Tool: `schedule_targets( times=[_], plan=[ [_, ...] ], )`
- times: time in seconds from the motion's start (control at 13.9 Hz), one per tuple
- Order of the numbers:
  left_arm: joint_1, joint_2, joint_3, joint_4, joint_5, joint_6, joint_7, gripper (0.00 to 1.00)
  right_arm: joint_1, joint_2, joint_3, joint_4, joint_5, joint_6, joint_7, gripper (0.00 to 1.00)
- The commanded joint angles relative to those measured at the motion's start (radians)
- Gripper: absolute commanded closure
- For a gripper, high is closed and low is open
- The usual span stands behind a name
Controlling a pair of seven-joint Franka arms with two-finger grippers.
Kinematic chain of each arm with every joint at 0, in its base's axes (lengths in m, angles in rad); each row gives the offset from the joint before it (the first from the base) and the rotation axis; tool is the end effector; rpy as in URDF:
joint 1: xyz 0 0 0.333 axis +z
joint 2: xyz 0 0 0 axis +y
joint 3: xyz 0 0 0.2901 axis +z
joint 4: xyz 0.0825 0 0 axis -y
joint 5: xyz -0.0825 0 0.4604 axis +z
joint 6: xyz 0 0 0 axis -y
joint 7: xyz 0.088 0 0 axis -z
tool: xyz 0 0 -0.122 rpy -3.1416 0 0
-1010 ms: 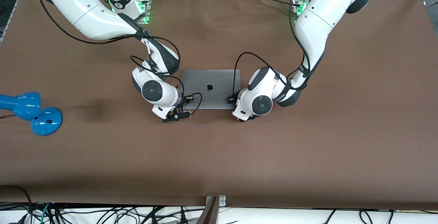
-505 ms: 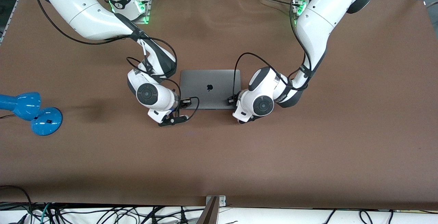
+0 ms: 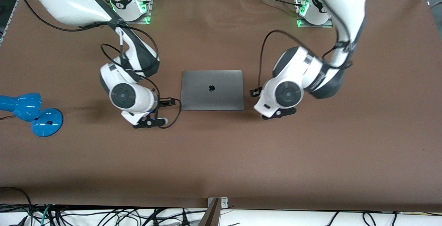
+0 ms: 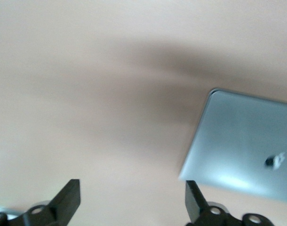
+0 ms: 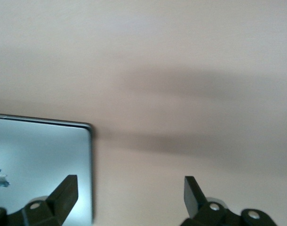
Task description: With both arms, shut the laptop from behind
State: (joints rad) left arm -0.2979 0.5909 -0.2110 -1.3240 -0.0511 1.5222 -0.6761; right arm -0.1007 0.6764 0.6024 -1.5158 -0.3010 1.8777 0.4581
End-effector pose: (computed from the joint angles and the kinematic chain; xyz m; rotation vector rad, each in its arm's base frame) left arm 0.6422 -0.3394 0.3125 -2.9957 -0.2807 0.6281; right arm 0.6697 0.2879 0.2303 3.1178 0.1464 -0.3322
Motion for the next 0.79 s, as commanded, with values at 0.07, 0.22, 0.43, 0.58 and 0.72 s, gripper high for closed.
schedule_targets(
  times=[0.07,0.22,0.43,0.58,0.72],
  plan=[
    [0.005,-0.214,0.106,-0.079,0.008,-0.114,0.205,0.0,-0.089,-0.11,0.005,-0.017,-0.006,-0.089,-0.009,0.0],
    [0.006,-0.323,0.142,-0.145,0.005,-0.114,0.23,0.0,-0.138,-0.153,0.005,-0.015,-0.006,-0.132,-0.012,0.0],
    [0.006,-0.501,0.144,-0.307,0.005,-0.041,0.234,0.0,-0.188,-0.188,0.004,-0.012,-0.006,-0.173,-0.086,0.0],
    [0.008,-0.639,0.153,-0.465,0.007,0.079,0.265,0.0,-0.224,-0.204,-0.001,-0.004,0.002,-0.199,-0.16,0.0],
    [0.008,-0.715,0.173,-0.543,0.01,0.133,0.299,0.0,-0.261,-0.225,-0.001,0.005,0.06,-0.21,-0.217,0.0]
  ],
)
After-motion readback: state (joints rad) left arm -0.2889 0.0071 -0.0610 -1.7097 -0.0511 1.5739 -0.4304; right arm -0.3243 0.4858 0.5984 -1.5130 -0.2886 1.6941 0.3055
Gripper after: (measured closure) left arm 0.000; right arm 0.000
